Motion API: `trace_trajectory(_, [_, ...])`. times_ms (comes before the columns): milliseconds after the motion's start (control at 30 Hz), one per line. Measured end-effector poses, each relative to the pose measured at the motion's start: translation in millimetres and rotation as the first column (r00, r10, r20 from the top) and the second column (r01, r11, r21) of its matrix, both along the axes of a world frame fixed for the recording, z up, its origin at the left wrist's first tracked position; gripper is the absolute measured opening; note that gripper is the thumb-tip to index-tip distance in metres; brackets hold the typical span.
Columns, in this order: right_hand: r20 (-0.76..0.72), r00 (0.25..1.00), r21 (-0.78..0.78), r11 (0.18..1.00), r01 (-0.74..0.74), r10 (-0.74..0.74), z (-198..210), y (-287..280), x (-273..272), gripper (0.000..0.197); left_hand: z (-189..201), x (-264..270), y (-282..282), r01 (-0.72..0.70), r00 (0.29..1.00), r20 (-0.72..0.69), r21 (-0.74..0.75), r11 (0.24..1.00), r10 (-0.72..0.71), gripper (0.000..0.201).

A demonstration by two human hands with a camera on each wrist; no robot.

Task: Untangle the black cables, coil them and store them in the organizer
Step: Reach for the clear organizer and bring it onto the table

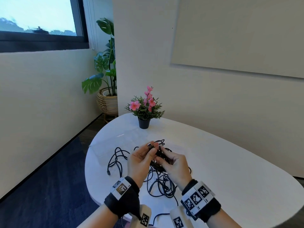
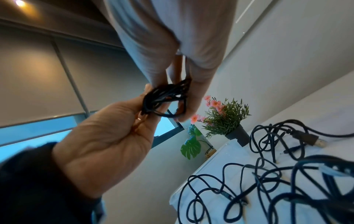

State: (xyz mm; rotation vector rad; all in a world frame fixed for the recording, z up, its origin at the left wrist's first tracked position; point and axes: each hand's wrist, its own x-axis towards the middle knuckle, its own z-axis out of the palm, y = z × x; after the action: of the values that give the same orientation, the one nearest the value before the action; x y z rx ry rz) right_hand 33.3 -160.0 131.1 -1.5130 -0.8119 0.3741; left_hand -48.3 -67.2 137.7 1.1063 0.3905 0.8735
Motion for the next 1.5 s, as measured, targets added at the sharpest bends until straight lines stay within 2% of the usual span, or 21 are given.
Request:
trace_trajectory(100, [-0.172, 0.984, 0.126, 0.990, 0.065, -0.043, 2.1, 2.6, -1.3, 0.045, 0.9, -1.3, 1.4, 0.036, 0.999, 0.015, 0.013, 0.999, -0.036, 0.026])
trace_trajectory(167, [-0.192, 0.978, 0.167, 0.979, 0.117, -0.084, 2.2, 3.2, -3.4, 0.044, 3.7, -3.1, 5.7, 0.091, 0.995, -0.036, 0.040, 0.995, -0.089, 0.026])
trace_trajectory(267, [-0.190, 0.974, 0.191, 0.969, 0.158, -0.121, 2.4, 1.0, -1.4, 0.045, 3.2, -6.8, 15.9, 0.154, 0.971, -0.192, 0.032, 0.988, -0.145, 0.022])
trace_trajectory(367, [-0.231, 0.970, 0.162, 0.981, 0.107, -0.068, 6.7, -1.8, 1.4, 0.049, 3.5, -12.2, 18.0, 0.165, 0.951, -0.271, 0.048, 0.985, -0.146, 0.021])
trace_trajectory(500, [-0.392, 0.918, 0.058, 0.998, -0.038, 0.058, 13.5, -7.5, 5.1, 0.024, 6.3, -12.3, 20.7, 0.031, 0.973, -0.232, 0.099, 0.995, -0.007, 0.013])
trace_trajectory(633, [-0.434, 0.899, 0.008, 0.998, -0.057, 0.055, 14.7, -11.5, 9.7, 0.013, 5.8, -14.3, 19.1, 0.081, 0.977, -0.204, 0.064, 0.995, -0.066, 0.010])
trace_trajectory(800, [-0.392, 0.920, -0.089, 0.994, -0.057, 0.018, 10.4, -11.2, 12.7, 0.014, -1.1, -15.7, 22.0, 0.129, 0.970, -0.205, -0.013, 0.992, -0.128, 0.014])
trace_trajectory(933, [-0.345, 0.935, -0.145, 0.979, -0.141, 0.083, 14.9, -6.2, 14.3, 0.028, -6.9, -16.2, 28.9, 0.134, 0.960, -0.260, 0.097, 0.986, -0.105, 0.010])
trace_trajectory(1033, [-0.292, 0.952, -0.164, 0.976, -0.144, 0.092, 20.3, -0.1, 14.8, 0.018, -11.8, -17.8, 35.8, 0.117, 0.964, -0.258, 0.170, 0.978, -0.071, 0.010])
trace_trajectory(1133, [-0.290, 0.949, -0.230, 0.954, -0.190, 0.119, 19.7, 7.4, 20.3, 0.020, -18.9, -22.0, 45.8, 0.164, 0.957, -0.268, 0.194, 0.967, -0.108, 0.010])
trace_trajectory(1233, [-0.280, 0.947, -0.356, 0.899, -0.255, 0.158, 14.2, 19.0, 25.8, 0.022, -35.2, -29.2, 56.1, 0.251, 0.912, -0.372, 0.177, 0.952, -0.171, 0.010])
trace_trajectory(1367, [-0.021, 0.980, -0.576, 0.799, -0.172, 0.197, 4.2, 46.3, 41.9, 0.009, -61.9, -41.9, 70.7, 0.371, 0.792, -0.590, 0.256, 0.893, -0.160, 0.012])
trace_trajectory(1433, [0.145, 0.974, -0.599, 0.799, -0.054, 0.174, 2.7, 64.1, 57.7, 0.010, -73.2, -51.8, 82.7, 0.343, 0.782, -0.614, 0.287, 0.894, -0.103, 0.013])
trace_trajectory(1500, [0.266, 0.958, -0.563, 0.824, 0.064, 0.107, 1.5, 82.2, 72.7, 0.013, -86.1, -63.7, 98.1, 0.248, 0.793, -0.609, 0.339, 0.908, 0.010, 0.016])
